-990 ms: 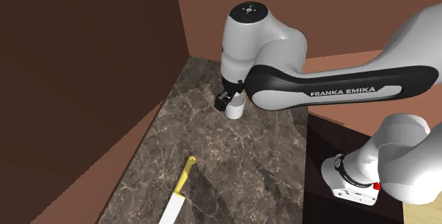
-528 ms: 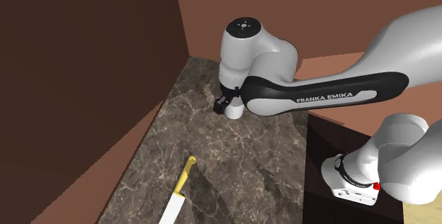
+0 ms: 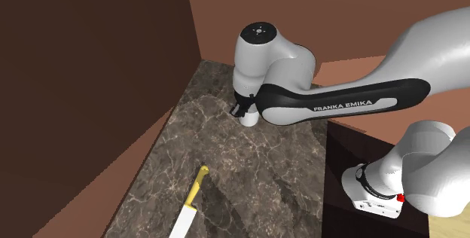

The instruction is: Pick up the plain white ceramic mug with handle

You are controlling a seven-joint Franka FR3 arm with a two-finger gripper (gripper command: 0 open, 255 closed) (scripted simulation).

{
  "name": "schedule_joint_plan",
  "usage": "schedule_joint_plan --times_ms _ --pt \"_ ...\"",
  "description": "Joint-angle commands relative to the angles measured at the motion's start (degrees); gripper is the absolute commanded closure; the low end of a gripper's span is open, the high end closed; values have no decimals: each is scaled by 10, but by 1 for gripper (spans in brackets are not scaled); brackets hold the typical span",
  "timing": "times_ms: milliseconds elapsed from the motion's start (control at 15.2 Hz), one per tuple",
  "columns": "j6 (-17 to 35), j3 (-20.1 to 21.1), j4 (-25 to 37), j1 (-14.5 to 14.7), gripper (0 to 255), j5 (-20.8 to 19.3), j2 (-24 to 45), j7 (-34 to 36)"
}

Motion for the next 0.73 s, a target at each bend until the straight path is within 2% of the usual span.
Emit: schedule_joint_plan --times_ms 0,198,660 --pt "0 0 0 0 255 0 0 0" --pt "0 0 0 0 255 0 0 0" --pt "-54 -1 35 0 255 3 -19 -3"
